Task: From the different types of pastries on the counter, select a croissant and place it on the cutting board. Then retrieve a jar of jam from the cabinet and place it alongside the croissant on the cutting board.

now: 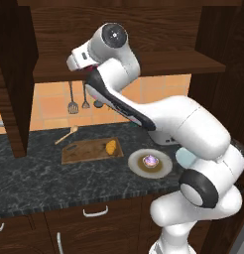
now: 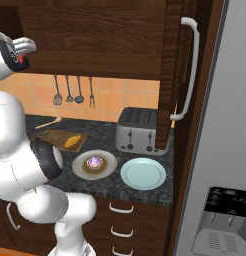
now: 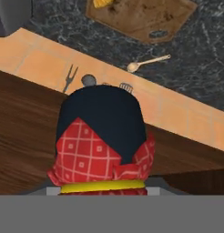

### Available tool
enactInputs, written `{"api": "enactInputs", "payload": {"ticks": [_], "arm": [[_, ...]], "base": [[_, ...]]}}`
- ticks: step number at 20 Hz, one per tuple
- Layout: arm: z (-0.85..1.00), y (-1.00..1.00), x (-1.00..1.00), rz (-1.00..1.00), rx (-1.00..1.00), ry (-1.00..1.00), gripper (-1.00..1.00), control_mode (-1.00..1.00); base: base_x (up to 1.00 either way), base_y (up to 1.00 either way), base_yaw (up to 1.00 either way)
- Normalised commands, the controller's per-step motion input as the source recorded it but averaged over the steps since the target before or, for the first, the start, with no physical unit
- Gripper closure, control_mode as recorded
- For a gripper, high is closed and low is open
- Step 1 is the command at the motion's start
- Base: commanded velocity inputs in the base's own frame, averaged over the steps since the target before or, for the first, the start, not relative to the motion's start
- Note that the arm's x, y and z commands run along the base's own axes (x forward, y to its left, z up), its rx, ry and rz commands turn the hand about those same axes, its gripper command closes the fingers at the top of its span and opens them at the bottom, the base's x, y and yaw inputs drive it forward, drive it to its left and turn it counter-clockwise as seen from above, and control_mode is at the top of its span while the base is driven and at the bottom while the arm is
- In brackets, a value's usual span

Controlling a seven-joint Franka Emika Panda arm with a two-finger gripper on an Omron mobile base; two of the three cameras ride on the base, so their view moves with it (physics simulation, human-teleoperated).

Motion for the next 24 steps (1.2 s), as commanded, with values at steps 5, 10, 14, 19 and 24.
{"api": "enactInputs", "payload": {"ticks": [5, 10, 14, 19, 24], "arm": [[-0.62, -0.44, -1.00, 0.07, 0.47, -0.53, 1.00, -1.00], [-0.32, -0.19, -0.83, 0.15, 0.37, -0.28, 1.00, -1.00], [-0.11, -0.01, -0.23, 0.22, 0.09, -0.07, 1.00, -1.00], [-0.30, -0.04, 0.00, 0.22, -0.09, 0.03, 1.00, -1.00], [-0.56, -0.25, 0.12, 0.25, -0.13, 0.12, 1.00, -1.00]], "base": [[0.00, 0.00, 0.00], [0.00, 0.00, 0.00], [0.00, 0.00, 0.00], [0.00, 0.00, 0.00], [0.00, 0.00, 0.00]]}}
